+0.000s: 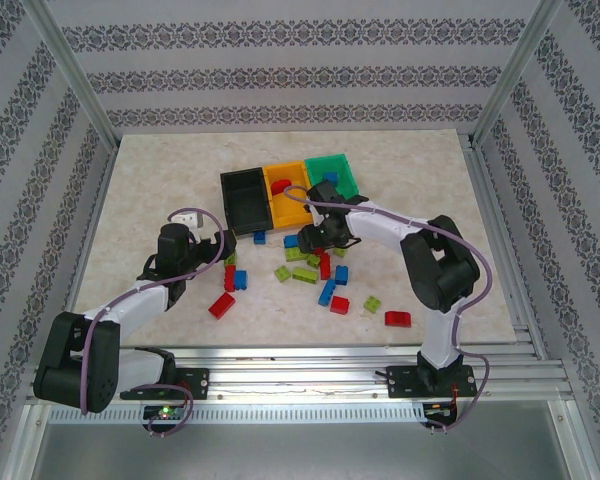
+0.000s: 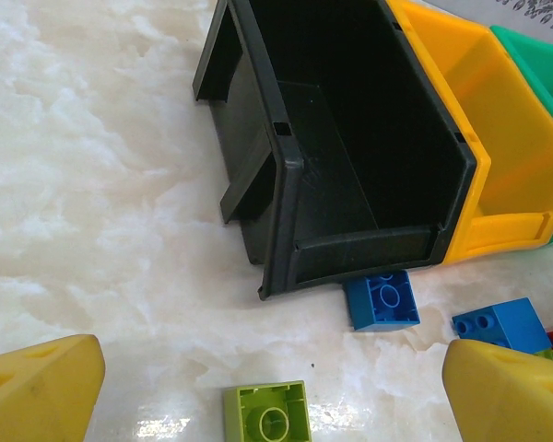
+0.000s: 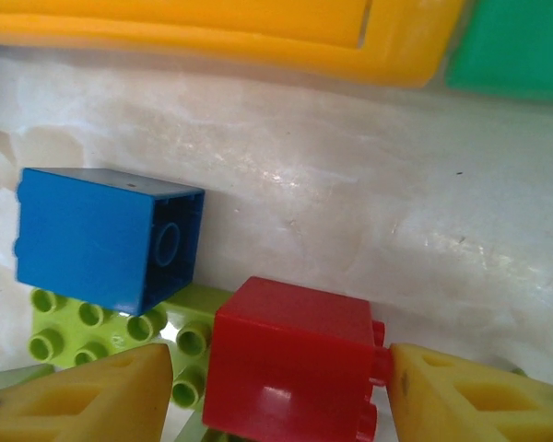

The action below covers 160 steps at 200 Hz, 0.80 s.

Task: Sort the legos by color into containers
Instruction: Pick up the lego from the center of the table.

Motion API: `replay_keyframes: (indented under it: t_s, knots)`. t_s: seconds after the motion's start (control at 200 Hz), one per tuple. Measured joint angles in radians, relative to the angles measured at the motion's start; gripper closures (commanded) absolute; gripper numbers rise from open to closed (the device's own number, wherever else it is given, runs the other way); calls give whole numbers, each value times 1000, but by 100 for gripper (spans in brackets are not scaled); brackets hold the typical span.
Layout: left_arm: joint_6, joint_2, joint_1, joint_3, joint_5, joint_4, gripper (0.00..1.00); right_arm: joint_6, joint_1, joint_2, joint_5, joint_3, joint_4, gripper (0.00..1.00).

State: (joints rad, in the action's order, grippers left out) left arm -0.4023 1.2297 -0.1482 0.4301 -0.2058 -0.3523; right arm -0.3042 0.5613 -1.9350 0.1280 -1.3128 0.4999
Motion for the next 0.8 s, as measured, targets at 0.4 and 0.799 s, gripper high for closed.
replay_keyframes:
  t_s: [0.4, 0.799]
  knots:
    - [0, 0, 0, 0, 0, 0, 5, 11, 0, -10, -26, -12, 6, 60]
    - [0, 0, 0, -1, 0, 0, 5, 35, 0, 40, -60, -151, 62, 58]
